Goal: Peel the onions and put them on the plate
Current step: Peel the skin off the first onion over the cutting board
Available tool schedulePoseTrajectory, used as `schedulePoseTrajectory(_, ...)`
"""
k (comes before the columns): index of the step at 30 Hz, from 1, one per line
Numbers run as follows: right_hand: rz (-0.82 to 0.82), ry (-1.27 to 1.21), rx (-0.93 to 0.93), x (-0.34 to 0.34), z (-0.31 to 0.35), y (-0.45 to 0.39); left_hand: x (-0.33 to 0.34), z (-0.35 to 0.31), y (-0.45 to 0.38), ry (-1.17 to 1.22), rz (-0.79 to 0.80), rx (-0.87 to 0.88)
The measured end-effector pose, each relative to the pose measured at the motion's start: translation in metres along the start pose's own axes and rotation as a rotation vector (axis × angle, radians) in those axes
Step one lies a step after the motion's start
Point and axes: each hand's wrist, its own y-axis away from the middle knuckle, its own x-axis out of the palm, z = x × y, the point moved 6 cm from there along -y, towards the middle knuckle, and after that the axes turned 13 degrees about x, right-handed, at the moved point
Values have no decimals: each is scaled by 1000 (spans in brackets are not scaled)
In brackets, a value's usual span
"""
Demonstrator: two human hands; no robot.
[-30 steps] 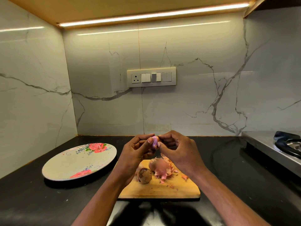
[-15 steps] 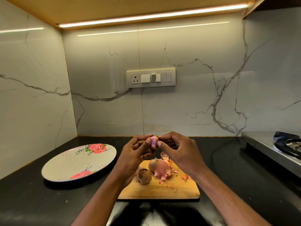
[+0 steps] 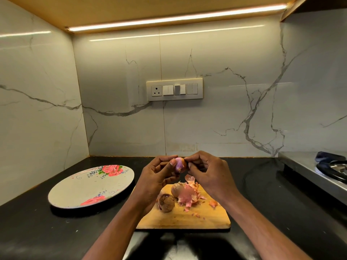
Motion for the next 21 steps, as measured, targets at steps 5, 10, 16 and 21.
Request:
schedulePoseTrajectory(5, 36, -59, 3, 2, 6, 1, -4, 0, -1, 6, -40, 8)
schedulePoseTrajectory(10, 4, -79, 17, 1, 4, 1, -4, -1, 0, -6, -27, 19)
schedulePoseTrajectory(16, -25, -29, 3, 1, 6, 3, 0, -1, 0, -33, -5, 11)
schedulePoseTrajectory(21, 1, -3, 6, 0, 8, 2, 2, -2, 0, -41, 28, 13)
